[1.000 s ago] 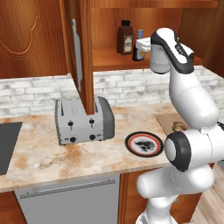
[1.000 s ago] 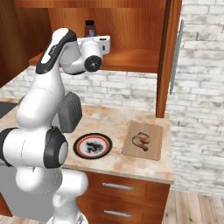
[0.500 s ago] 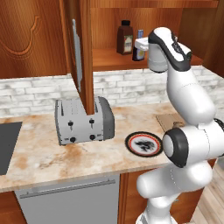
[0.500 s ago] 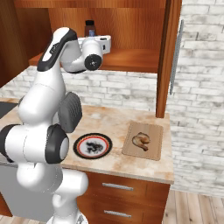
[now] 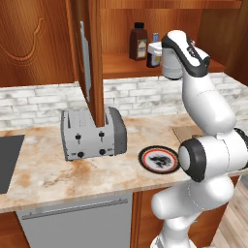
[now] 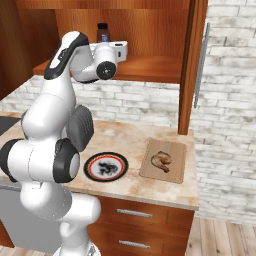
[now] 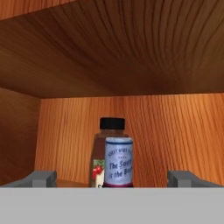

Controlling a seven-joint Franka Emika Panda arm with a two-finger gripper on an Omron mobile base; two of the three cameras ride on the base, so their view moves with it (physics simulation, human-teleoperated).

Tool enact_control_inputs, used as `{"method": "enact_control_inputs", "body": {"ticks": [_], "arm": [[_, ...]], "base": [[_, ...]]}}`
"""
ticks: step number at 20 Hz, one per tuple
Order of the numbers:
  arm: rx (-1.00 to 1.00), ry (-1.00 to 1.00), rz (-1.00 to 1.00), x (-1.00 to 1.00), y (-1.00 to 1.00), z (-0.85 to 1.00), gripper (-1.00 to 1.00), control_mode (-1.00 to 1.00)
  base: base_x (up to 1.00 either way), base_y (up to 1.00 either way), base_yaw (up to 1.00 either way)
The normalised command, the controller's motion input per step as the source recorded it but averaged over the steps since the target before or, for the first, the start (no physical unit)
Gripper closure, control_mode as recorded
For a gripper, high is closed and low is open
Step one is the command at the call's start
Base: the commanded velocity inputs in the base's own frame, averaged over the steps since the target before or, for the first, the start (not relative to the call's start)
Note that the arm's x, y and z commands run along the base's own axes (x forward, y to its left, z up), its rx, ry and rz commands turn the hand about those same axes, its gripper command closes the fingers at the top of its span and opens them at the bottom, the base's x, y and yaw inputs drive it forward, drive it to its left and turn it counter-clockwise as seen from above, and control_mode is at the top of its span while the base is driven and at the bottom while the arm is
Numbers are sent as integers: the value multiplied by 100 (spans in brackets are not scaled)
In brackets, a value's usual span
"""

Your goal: Pick the chicken drumstick from the plate and place it on the cutting board. Then pick the condiment bottle from the cabinet and place it next to the cutting board.

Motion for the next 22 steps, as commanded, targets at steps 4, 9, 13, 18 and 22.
{"method": "enact_control_inputs", "body": {"ticks": [4, 9, 13, 18, 22], "arm": [[0, 2, -2, 9, 0, 0, -100, -100], [0, 1, -2, 11, 0, 0, -100, -100], [0, 1, -1, 12, 0, 0, -100, -100], [0, 1, -1, 11, 0, 0, -100, -100], [0, 1, -1, 12, 0, 0, -100, -100]], "base": [[0, 0, 0], [0, 0, 0], [0, 0, 0], [0, 0, 0], [0, 0, 0]]}}
